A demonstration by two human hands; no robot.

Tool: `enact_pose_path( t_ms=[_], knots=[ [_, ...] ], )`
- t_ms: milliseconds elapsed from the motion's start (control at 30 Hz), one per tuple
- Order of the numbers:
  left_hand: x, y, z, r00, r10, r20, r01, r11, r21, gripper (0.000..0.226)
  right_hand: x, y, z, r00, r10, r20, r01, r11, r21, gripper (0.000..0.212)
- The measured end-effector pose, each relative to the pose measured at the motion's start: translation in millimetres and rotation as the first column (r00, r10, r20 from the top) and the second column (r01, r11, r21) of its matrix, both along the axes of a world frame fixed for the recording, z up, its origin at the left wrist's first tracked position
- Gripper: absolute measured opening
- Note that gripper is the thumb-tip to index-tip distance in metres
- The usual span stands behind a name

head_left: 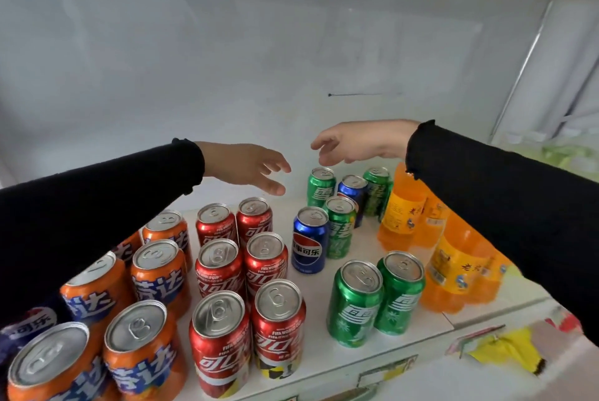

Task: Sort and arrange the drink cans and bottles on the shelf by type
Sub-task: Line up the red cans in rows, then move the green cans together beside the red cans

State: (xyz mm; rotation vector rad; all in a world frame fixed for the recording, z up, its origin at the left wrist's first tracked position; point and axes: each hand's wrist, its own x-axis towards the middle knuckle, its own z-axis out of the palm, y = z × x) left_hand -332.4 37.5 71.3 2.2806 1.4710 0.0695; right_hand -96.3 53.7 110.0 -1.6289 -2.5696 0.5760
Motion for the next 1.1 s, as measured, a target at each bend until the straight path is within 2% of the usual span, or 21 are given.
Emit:
enact_pose_path(
  t_ms=[133, 267, 500, 600, 700, 867, 967, 1033, 1100],
  knots=[
    [31.5, 27.5, -6.5, 1.000, -0.011, -0.025, 0.011, 1.000, 0.006, 0.073, 15.6, -12.0, -15.0, 0.982, 0.015, 0.191, -0.010, 1.000, -0.025, 0.057],
    [65.4, 51.8, -18.1, 0.998, -0.005, -0.058, 0.007, 0.999, 0.038, 0.080, 23.8, -22.3, -38.2, 0.959, 0.057, 0.278, -0.032, 0.995, -0.095, 0.067],
    [107.6, 94.2, -48.0, 0.981, 0.024, -0.191, -0.004, 0.995, 0.104, 0.082, 28.3, -13.0, -64.5, 0.953, 0.077, 0.292, -0.064, 0.996, -0.055, 0.074],
    [113.7, 104.8, -56.4, 0.982, 0.023, -0.187, 0.001, 0.991, 0.130, 0.062, 25.2, -7.8, -72.9, 0.957, 0.088, 0.276, -0.076, 0.996, -0.057, 0.071],
    [109.8, 102.5, -54.0, 0.990, -0.005, -0.144, 0.028, 0.987, 0.160, 0.046, 27.5, -5.8, -77.5, 0.965, 0.095, 0.245, -0.094, 0.995, -0.015, 0.064],
    [80.4, 63.3, -7.8, 1.000, -0.012, 0.004, 0.011, 0.970, 0.241, 0.047, 40.8, -4.7, -61.8, 0.957, 0.042, 0.287, -0.062, 0.996, 0.064, 0.058],
    [63.3, 20.6, 33.6, 0.988, 0.003, 0.154, -0.050, 0.952, 0.302, 0.046, 46.1, -7.0, -38.0, 0.961, -0.027, 0.277, -0.008, 0.992, 0.126, 0.055],
    [55.1, -8.0, 54.4, 0.974, 0.000, 0.228, -0.067, 0.955, 0.289, 0.043, 48.7, -10.3, -24.1, 0.965, -0.069, 0.252, 0.033, 0.989, 0.144, 0.058],
    [49.1, -33.1, 65.3, 0.957, -0.014, 0.291, -0.049, 0.976, 0.210, 0.040, 51.4, -14.0, -15.4, 0.969, -0.105, 0.224, 0.073, 0.986, 0.148, 0.059]
  ],
)
